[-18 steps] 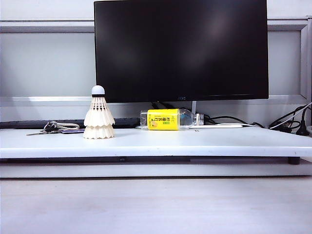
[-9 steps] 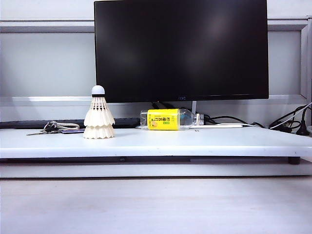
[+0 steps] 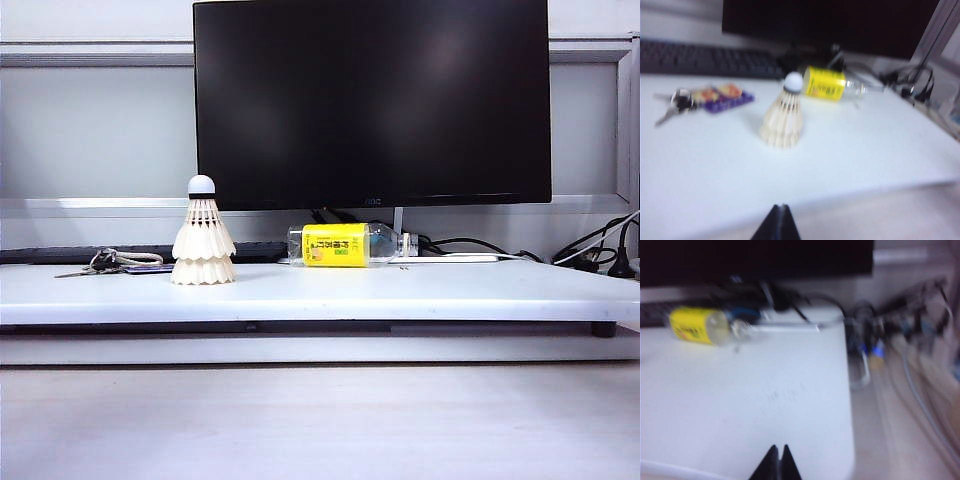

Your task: Stack the badminton balls on the table vertically.

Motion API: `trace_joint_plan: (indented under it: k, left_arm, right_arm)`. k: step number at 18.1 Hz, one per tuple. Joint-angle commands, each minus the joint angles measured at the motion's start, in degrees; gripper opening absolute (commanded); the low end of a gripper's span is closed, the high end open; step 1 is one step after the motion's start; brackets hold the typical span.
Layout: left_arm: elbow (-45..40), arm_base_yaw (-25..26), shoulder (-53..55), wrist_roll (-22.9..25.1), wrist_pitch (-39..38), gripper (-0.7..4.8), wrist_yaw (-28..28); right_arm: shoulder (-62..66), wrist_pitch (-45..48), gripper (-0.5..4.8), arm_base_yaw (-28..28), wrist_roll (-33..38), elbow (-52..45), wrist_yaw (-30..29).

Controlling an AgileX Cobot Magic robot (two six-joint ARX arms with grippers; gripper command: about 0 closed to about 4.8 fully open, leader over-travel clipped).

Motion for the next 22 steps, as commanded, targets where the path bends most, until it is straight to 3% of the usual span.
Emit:
trace_joint_plan:
  k: [1, 5, 10, 14, 22]
  left_arm:
    - [-4.68, -0.02, -0.2, -0.11, 13.62, -0.06, -0.15]
    - [-9.18, -0.02, -0.22, 2.8, 21.42, -0.06, -0.15]
    - [-10.84, -0.02, -0.22, 10.58, 19.63, -0.06, -0.11]
    - [-10.84, -0.02, -0.22, 11.98, 18.84, -0.06, -0.11]
    - [-10.84, -0.02, -0.22, 14.51, 5.46, -0.06, -0.13]
  right_arm:
    - [-0.79, 8.87, 0.17, 0.07, -0.96, -3.45, -4.33]
    - [-0.7, 8.28, 0.17, 0.07, -4.57, -4.48, -5.49]
    - [-0.7, 5.14, 0.17, 0.07, -8.98, -4.48, -5.35]
    - [-0.68, -3.65, 0.18, 0.04, -10.12, -4.48, -5.27]
    - [-0.66, -9.29, 0.21, 0.04, -10.12, -4.48, -5.27]
